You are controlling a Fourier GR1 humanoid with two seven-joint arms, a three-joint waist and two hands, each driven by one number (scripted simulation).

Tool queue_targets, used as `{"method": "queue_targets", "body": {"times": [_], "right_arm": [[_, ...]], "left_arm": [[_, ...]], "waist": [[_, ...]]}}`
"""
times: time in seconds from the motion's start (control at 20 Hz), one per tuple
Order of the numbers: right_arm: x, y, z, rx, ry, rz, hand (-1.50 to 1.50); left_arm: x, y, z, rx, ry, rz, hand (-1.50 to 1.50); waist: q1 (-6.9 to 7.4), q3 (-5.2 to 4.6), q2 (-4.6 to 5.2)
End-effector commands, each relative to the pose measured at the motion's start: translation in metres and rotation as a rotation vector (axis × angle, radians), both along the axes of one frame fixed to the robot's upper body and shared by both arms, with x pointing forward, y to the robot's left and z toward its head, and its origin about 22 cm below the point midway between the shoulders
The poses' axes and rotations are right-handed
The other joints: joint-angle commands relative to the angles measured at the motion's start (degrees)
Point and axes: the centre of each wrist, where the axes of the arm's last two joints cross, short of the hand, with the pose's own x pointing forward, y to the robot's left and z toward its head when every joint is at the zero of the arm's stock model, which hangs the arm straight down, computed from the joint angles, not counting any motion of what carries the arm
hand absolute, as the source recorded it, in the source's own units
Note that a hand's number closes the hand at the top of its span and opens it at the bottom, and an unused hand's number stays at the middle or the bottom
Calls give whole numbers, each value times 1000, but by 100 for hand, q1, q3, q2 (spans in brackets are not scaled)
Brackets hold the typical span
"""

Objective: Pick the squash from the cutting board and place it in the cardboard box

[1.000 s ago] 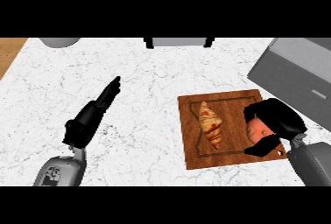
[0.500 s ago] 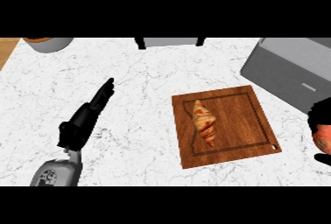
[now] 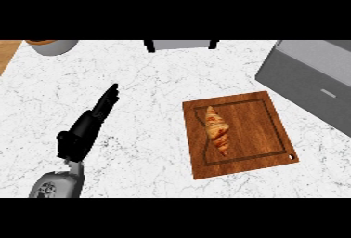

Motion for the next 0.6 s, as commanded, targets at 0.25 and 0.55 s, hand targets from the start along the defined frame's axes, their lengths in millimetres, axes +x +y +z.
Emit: {"method": "queue_targets", "body": {"times": [0.25,0.55], "right_arm": [[-29,-53,61,238,22,167,150],[-42,-72,93,281,6,94,150]], "left_arm": [[1,-4,-3,-7,1,-35,0],[5,-15,-2,1,-8,-77,0]], "waist": [[229,-14,75],[395,-18,112]]}}
